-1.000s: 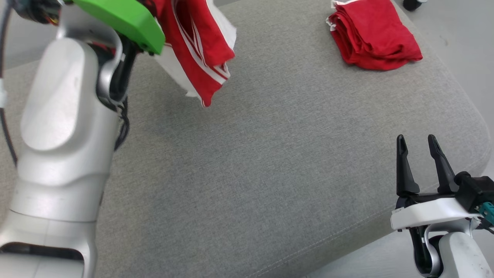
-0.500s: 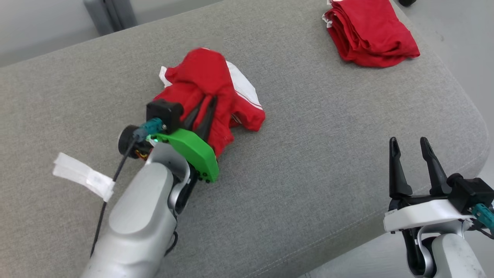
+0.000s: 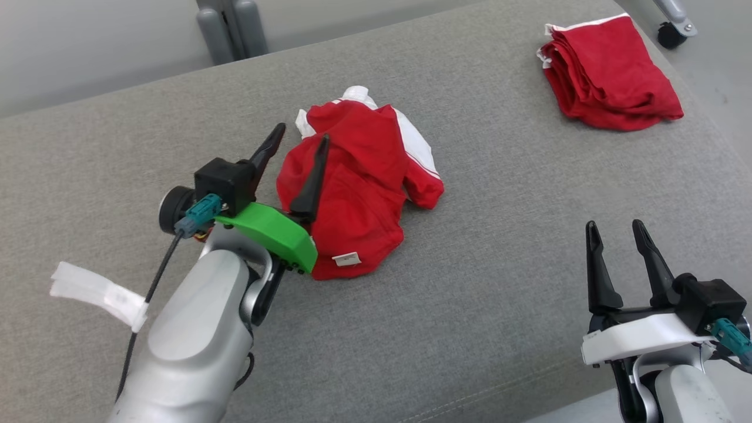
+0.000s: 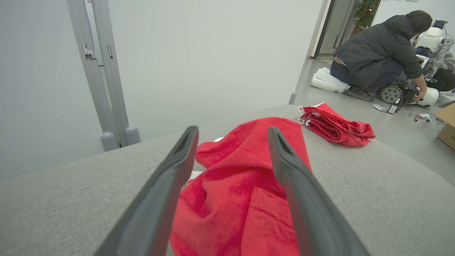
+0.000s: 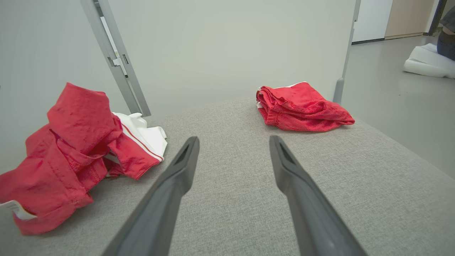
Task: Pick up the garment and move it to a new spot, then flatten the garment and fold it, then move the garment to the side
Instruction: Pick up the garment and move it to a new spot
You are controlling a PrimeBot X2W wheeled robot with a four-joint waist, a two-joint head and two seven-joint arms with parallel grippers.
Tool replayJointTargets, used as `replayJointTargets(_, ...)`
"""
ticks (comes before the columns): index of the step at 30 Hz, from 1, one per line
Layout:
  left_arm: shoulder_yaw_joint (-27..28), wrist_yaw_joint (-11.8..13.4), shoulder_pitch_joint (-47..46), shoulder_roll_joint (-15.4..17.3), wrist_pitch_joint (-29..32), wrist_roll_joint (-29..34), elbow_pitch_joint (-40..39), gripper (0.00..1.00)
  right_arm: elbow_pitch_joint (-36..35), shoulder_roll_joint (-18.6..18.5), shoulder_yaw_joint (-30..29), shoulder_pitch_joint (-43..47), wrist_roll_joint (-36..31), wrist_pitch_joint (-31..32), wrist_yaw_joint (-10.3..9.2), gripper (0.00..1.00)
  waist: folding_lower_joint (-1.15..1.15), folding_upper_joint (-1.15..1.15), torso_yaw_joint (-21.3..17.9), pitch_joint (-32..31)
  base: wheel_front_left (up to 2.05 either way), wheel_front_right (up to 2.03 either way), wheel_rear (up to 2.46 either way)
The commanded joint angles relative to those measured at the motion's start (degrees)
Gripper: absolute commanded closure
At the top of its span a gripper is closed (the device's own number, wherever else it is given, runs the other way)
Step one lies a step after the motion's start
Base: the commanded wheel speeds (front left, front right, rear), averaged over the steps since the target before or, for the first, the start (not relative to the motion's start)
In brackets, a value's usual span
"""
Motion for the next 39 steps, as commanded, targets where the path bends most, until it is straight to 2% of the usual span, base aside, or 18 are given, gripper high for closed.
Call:
replayJointTargets(1,0.81,0.51,1.74,1.27,-0.48,0.91,-0.69,0.00,-0.30,-0.46,0.12,0.57,-0.13,-0.16,-0.05,0.00,0.00,0.00,3.44,-2.38,0.00,0.00,0.00)
replayJointTargets(9,7.87,2.83,9.51,6.93,-1.02,1.00,-7.81,0.00,-0.96,-1.43,0.57,1.71,-0.25,-0.16,-0.05,0.00,0.00,0.00,9.29,-4.88,0.00,0.00,0.00)
replayJointTargets(15,13.66,4.29,17.01,9.89,-1.00,1.35,-13.28,0.00,-1.25,-1.86,1.30,2.25,-0.38,-0.16,-0.05,0.00,0.00,0.00,12.28,-6.01,0.00,0.00,0.00)
replayJointTargets(19,17.07,4.56,22.08,10.76,-1.00,1.50,-16.60,0.00,-1.38,-2.26,1.72,2.58,-0.30,-0.16,-0.05,0.00,0.00,0.00,13.54,-6.78,0.00,0.00,0.00)
replayJointTargets(24,19.99,4.92,27.75,10.30,-0.97,2.06,-20.61,0.00,-1.97,-2.69,2.28,3.14,-0.59,-0.15,-0.05,0.00,0.00,0.00,14.54,-7.56,0.00,0.00,0.00)
replayJointTargets(39,21.73,6.16,34.57,10.44,-0.95,2.26,-24.97,0.00,-4.34,-3.51,3.01,5.78,0.28,1.15,-0.05,0.00,0.00,0.00,15.12,-7.82,0.00,0.00,0.00)
